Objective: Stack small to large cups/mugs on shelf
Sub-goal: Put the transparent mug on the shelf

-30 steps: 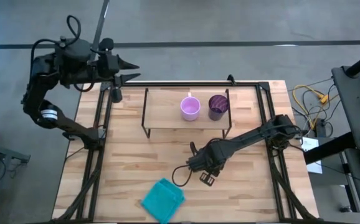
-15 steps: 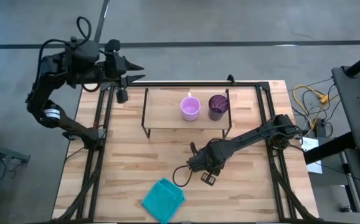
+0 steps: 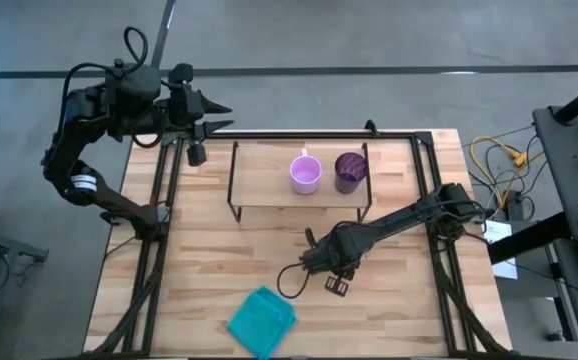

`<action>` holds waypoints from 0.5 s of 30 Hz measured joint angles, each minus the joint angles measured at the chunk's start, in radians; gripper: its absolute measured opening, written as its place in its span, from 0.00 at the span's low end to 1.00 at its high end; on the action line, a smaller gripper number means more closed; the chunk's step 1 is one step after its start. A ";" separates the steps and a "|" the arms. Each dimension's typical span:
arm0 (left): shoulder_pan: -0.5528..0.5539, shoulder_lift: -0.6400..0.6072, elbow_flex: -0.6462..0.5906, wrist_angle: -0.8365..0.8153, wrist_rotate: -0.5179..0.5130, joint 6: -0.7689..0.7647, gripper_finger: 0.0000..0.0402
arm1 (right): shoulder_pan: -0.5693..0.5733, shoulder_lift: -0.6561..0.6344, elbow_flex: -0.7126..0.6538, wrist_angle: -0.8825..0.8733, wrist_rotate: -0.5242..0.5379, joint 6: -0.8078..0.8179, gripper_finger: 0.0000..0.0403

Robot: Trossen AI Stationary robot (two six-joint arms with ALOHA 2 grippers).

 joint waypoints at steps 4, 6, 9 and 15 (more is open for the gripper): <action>0.000 0.000 0.000 0.000 0.000 -0.001 0.22 | 0.001 0.000 0.000 -0.003 -0.009 -0.012 0.17; 0.000 0.000 0.000 0.000 0.000 -0.001 0.22 | 0.001 0.000 0.000 -0.006 -0.020 -0.012 0.17; 0.000 0.000 0.000 0.000 0.000 -0.001 0.22 | 0.002 0.000 0.000 -0.008 -0.021 -0.027 0.17; 0.000 0.000 0.000 0.000 0.000 -0.002 0.22 | 0.003 0.000 -0.019 -0.006 -0.021 -0.064 0.17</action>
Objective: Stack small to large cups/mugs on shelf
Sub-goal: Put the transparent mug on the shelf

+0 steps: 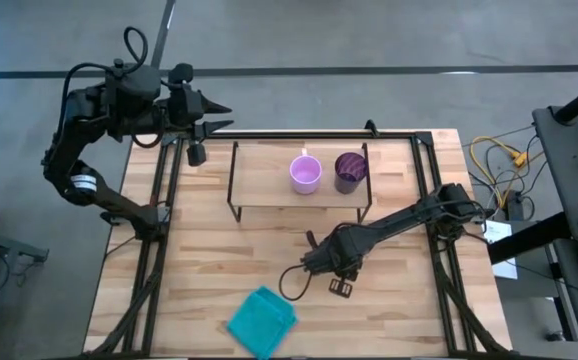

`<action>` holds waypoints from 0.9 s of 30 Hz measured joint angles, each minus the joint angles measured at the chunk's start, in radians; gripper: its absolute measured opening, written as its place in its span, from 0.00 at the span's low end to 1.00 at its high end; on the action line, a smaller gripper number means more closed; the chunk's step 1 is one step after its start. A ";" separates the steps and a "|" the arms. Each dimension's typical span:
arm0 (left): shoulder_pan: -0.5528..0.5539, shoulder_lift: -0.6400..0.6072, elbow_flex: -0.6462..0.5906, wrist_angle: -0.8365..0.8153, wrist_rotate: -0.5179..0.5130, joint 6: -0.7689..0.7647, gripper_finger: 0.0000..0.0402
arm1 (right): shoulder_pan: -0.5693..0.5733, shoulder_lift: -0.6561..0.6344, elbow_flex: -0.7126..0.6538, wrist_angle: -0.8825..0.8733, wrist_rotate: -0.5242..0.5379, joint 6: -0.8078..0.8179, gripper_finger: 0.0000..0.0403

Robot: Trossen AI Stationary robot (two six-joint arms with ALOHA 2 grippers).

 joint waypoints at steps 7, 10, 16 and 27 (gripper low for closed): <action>0.000 0.000 0.000 0.000 0.000 0.000 0.22 | -0.001 0.000 -0.040 0.002 0.000 0.000 0.17; 0.000 0.000 0.000 0.000 0.000 -0.001 0.22 | -0.004 0.000 -0.041 0.005 0.000 -0.002 0.17; 0.000 0.000 0.000 0.000 0.000 -0.001 0.22 | -0.004 0.000 -0.041 0.009 0.000 -0.004 0.07; 0.000 0.001 0.000 0.001 0.000 -0.001 0.22 | -0.047 0.000 0.067 0.112 -0.007 -0.004 0.02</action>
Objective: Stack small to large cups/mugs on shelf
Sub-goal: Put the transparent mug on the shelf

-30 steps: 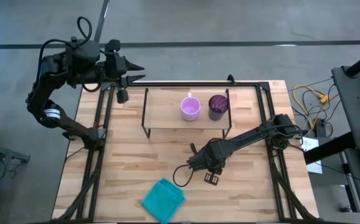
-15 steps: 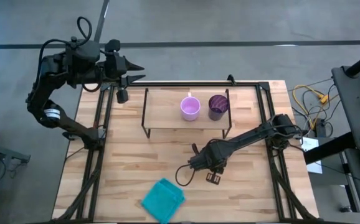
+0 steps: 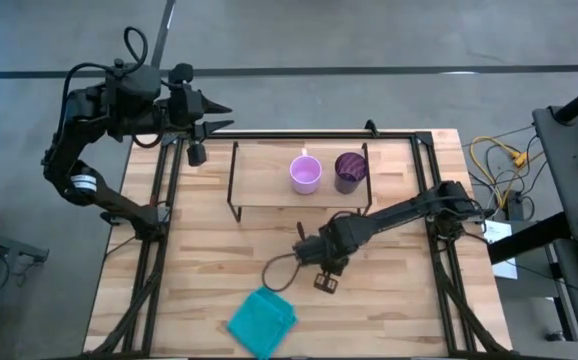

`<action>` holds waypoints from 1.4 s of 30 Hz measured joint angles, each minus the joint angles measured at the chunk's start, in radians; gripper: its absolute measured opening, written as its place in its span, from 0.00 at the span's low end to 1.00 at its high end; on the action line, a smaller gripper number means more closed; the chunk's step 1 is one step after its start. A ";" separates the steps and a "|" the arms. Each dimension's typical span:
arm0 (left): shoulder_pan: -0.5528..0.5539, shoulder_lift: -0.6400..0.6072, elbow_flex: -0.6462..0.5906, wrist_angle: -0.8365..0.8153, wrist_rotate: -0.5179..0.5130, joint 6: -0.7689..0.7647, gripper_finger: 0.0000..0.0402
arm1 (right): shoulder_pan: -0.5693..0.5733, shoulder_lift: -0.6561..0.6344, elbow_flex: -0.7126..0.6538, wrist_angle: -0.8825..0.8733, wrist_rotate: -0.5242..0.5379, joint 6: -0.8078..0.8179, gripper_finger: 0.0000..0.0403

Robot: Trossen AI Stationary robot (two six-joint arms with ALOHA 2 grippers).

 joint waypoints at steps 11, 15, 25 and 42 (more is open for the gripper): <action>0.000 0.000 0.000 0.000 0.000 0.002 0.22 | -0.128 0.000 0.351 -0.004 0.007 -0.071 0.02; 0.000 0.001 0.000 0.000 0.000 0.002 0.22 | -0.164 -0.001 0.456 -0.002 0.008 -0.111 0.02; 0.000 0.026 0.000 0.000 0.000 0.002 0.22 | -0.207 0.065 0.614 -0.028 0.007 -0.200 0.02; 0.000 0.040 0.000 -0.001 -0.058 0.003 0.22 | -0.317 0.116 0.715 -0.059 0.034 -0.353 0.02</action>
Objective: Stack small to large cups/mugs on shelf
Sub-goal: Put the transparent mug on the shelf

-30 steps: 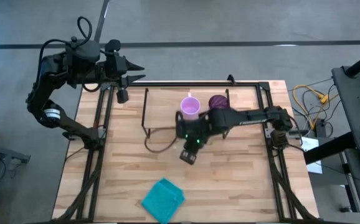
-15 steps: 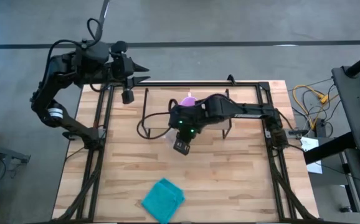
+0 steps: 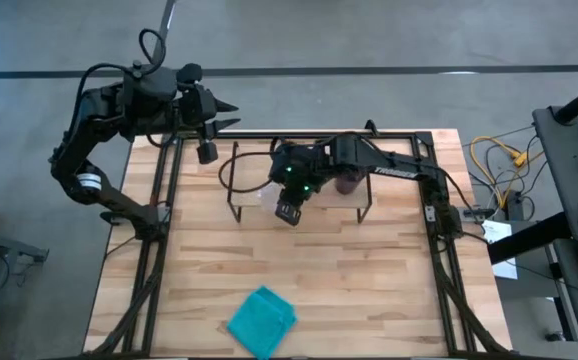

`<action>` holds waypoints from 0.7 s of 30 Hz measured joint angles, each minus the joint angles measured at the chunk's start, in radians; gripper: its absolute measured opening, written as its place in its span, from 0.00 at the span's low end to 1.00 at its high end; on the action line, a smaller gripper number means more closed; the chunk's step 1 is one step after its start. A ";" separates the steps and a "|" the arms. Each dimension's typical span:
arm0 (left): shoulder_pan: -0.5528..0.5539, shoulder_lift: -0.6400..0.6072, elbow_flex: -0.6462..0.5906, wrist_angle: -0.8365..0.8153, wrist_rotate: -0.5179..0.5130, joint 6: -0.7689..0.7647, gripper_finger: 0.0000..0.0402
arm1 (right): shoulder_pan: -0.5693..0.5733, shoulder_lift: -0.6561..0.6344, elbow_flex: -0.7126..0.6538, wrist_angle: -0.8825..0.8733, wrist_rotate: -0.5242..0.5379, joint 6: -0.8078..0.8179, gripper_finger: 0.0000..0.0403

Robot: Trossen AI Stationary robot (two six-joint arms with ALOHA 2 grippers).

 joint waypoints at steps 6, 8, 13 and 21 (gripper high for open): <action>0.000 -0.001 0.000 -0.083 -0.022 -0.078 0.22 | -0.026 0.000 0.000 0.011 0.000 -0.050 0.02; 0.000 0.001 -0.001 -0.149 -0.022 -0.132 0.22 | -0.034 0.000 0.000 0.023 0.000 -0.064 0.02; 0.000 0.003 -0.036 -0.208 -0.024 -0.274 0.22 | -0.054 0.000 0.000 0.037 0.000 -0.105 0.02; 0.000 -0.003 -0.212 -0.209 -0.053 -0.343 0.19 | -0.079 0.001 0.000 0.061 0.001 -0.148 0.02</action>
